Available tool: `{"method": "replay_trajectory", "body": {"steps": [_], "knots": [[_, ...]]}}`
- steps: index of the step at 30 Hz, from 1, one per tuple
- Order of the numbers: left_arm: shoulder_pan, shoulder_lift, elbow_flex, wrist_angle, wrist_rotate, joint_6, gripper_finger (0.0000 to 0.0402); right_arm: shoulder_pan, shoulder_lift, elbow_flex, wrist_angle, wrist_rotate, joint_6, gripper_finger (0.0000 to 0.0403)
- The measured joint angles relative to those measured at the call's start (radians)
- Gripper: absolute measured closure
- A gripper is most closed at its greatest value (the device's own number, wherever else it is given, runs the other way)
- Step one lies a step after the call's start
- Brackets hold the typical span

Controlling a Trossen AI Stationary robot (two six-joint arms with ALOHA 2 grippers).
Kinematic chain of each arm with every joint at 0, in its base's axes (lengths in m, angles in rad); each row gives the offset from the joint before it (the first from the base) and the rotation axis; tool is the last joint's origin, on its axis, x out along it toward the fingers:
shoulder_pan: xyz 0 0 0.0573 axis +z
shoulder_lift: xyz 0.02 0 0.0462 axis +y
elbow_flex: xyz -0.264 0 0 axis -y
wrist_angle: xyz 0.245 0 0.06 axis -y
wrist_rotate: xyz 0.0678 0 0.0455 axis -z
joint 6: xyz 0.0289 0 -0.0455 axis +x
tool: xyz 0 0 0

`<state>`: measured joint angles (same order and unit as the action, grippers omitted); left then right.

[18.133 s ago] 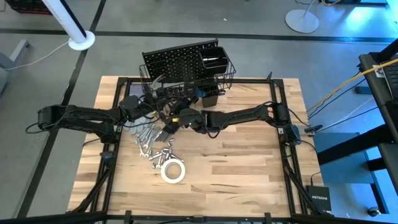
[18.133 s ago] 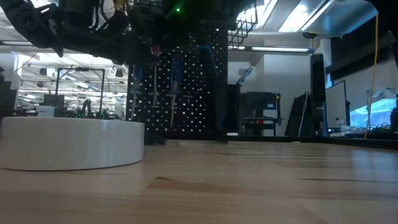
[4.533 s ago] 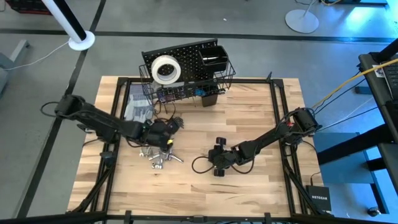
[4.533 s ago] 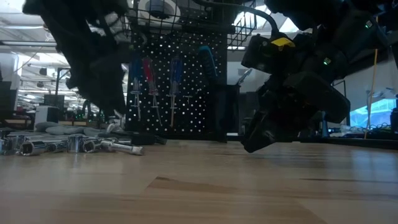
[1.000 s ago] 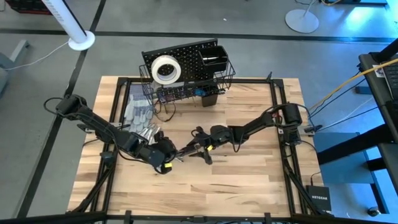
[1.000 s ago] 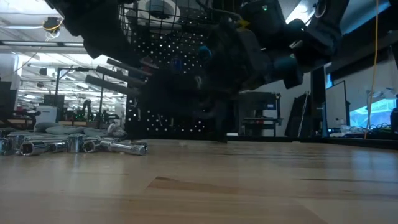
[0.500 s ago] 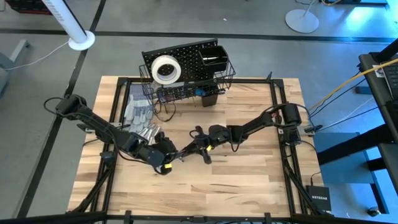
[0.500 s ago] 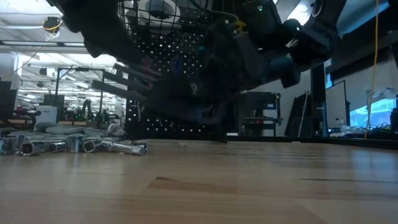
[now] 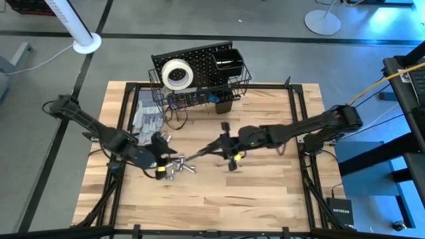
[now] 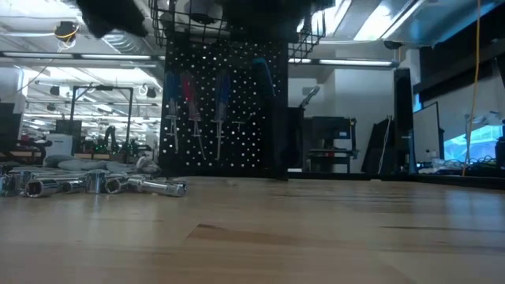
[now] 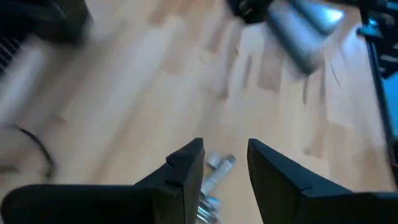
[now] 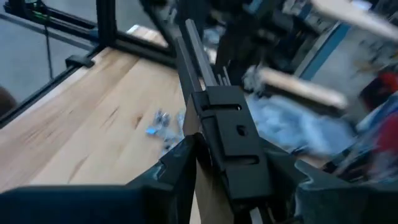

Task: Hang tools onto peg board
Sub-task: Put the Allen wrench into the wire basket on the pegboard

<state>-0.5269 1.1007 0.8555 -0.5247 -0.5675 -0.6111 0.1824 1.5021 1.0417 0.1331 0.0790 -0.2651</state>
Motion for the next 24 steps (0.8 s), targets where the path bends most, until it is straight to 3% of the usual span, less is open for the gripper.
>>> {"method": "replay_trajectory", "body": {"steps": [7, 13, 17, 24], "knots": [[0.027, -0.109, -0.001, 0.037, -0.103, 0.184, 0.0288, 0.013, -0.034, 0.34, -0.258, 0.113, -0.148, 0.0271], [0.06, -0.16, -0.001, 0.135, -0.129, 0.311, 0.0288, -0.058, 0.013, 0.577, -0.267, 0.194, -0.293, 0.0271], [0.079, -0.168, 0.0, 0.197, -0.21, 0.391, 0.0288, -0.153, 0.047, 0.692, -0.257, 0.186, -0.323, 0.0271], [0.128, -0.169, -0.001, 0.311, -0.302, 0.521, 0.0288, -0.298, 0.136, 0.785, -0.267, 0.083, -0.319, 0.0271]]}}
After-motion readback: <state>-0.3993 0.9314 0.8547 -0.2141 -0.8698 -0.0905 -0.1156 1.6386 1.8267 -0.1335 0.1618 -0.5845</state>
